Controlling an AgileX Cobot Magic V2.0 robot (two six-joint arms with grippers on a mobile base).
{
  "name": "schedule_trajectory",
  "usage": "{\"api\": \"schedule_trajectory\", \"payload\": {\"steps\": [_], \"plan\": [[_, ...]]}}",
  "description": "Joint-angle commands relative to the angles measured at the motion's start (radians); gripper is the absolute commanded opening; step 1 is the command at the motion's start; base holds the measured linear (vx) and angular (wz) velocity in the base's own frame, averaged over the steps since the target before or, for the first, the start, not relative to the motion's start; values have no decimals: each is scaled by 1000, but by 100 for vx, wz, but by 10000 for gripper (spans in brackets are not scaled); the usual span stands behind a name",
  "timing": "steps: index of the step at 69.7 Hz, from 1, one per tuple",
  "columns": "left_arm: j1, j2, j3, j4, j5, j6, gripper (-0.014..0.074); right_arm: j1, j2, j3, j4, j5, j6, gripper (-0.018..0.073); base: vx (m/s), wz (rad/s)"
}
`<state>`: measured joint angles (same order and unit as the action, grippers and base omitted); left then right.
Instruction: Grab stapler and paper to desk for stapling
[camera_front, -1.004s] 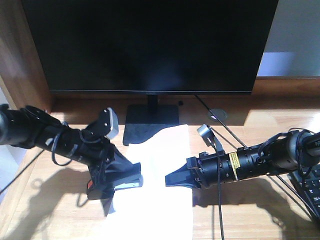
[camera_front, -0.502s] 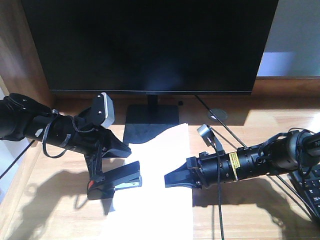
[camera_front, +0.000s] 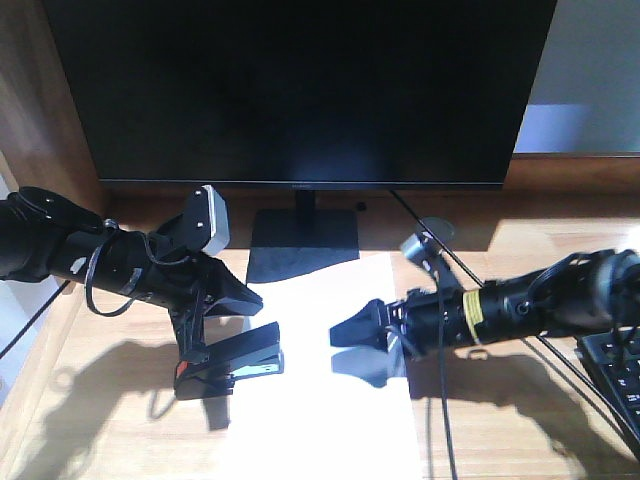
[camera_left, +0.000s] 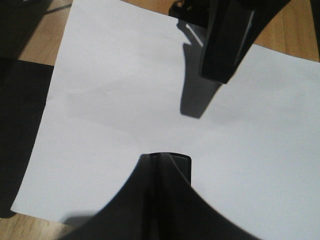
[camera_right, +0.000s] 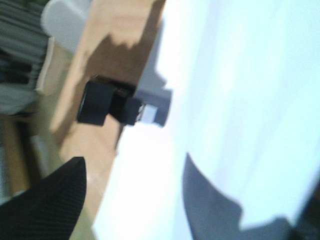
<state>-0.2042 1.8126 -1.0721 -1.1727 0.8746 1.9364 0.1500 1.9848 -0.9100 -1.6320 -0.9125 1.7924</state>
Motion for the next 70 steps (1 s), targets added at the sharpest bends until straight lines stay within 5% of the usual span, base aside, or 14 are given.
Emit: {"api": "schedule_trajectory", "payload": {"steps": [1, 25, 41, 57, 70], "plan": [[-3, -51, -20, -49, 27, -18, -6, 0, -123, -17, -12, 89, -13, 576, 0, 0], [-3, -105, -20, 14, -138, -194, -6, 0, -349, -13, -166, 422, 22, 531, 0, 0], [-3, -201, -20, 254, -322, -459, -6, 0, -456, -12, -166, 519, 22, 382, 0, 0], [0, -301, -16, 500, -411, -752, -6, 0, -539, -12, -166, 528, 22, -19, 0, 0], [0, -381, -16, 646, -450, -1009, -6, 0, -615, -12, -166, 558, 22, -6, 0, 0]]}}
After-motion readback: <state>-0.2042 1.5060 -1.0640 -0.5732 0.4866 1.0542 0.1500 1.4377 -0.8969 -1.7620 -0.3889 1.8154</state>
